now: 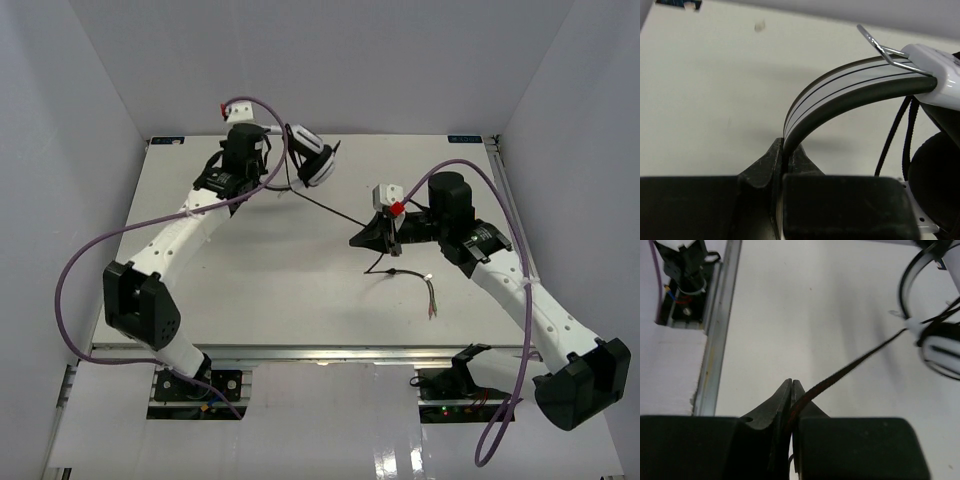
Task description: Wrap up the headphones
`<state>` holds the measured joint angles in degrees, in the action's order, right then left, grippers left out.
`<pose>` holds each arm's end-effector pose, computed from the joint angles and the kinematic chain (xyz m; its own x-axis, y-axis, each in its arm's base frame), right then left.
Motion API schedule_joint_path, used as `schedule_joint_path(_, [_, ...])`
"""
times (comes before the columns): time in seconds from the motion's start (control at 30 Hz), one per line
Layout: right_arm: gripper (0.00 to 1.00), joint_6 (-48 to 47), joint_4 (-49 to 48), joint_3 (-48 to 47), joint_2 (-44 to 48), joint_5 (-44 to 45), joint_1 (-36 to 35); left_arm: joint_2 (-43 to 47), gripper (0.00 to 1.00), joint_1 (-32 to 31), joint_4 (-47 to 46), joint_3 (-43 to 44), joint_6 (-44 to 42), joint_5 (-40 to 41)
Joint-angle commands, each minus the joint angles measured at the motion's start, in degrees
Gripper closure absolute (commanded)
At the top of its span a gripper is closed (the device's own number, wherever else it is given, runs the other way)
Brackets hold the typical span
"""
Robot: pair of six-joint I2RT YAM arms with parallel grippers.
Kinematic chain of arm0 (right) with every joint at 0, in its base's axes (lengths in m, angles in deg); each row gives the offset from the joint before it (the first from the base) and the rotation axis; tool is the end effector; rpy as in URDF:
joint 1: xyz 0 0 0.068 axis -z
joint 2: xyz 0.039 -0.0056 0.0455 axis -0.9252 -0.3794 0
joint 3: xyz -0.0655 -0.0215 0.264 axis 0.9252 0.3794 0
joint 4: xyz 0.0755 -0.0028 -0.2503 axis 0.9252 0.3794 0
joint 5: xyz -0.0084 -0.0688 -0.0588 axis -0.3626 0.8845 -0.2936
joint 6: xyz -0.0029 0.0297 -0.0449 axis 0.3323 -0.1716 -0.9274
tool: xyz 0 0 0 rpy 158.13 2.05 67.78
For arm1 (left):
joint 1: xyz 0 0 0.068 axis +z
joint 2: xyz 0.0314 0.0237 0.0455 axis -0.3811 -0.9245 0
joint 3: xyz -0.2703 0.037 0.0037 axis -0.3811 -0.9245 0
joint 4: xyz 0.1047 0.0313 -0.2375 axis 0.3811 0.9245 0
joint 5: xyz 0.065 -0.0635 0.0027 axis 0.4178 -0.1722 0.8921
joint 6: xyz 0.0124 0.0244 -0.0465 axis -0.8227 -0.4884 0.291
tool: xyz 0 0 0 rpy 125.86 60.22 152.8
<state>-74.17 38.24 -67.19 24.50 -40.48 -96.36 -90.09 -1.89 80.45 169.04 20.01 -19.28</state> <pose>0.2006 0.1428 0.3588 0.1875 -0.2074 -0.9601 -0.9781 0.0501 -0.2019 0.3407 -0.1338 0.3656 -0.4002 -0.0845 -0.9125 -0.1741 0.9846 -0.0148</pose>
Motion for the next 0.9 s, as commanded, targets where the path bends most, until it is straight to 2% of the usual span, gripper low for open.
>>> schedule_joint_path(0.0, [0.92, -9.3, 9.3, -9.0, -0.7, 12.0, -1.4, 1.3, 1.00, 0.2, -3.0, -2.4, -3.4, -1.1])
schedule_joint_path(0.13, [0.92, -11.2, 7.1, -13.2, -3.7, 21.5, -1.7, 3.3, 1.00, -0.4, -2.7, -7.8, -7.0, -9.8])
schedule_joint_path(0.27, [0.92, -11.9, 1.4, -14.1, -7.5, 29.7, -1.8, 8.0, 1.00, -1.4, -2.8, -14.2, -12.4, -24.1])
schedule_joint_path(0.37, [0.92, -11.6, -2.0, -13.9, -10.4, 30.5, -1.7, 11.5, 1.00, -1.9, -3.0, -18.3, -16.1, -38.1])
schedule_joint_path(0.47, [0.92, -10.2, -5.1, -13.2, -12.9, 30.0, -1.7, 14.1, 1.00, -2.8, -2.9, -20.9, -20.5, -47.9])
schedule_joint_path(0.53, [0.91, -9.2, -5.4, -13.4, -15.5, 29.9, -1.5, 16.0, 1.00, -3.1, -3.4, -22.3, -21.1, -51.5])
schedule_joint_path(0.63, [0.90, -7.6, -5.9, -13.0, -17.5, 28.9, -0.4, 17.9, 1.00, -3.1, -3.7, -22.0, -21.0, -54.8])
schedule_joint_path(0.7, [0.89, -5.1, -6.2, -12.3, -19.2, 24.9, 2.2, 19.0, 1.00, -3.1, -3.7, -20.6, -19.8, -58.7])
schedule_joint_path(0.87, [0.91, 2.5, -9.5, -7.6, -20.6, 6.8, 11.3, 20.3, 1.00, -3.1, -6.3, -17.2, -12.9, -57.9])
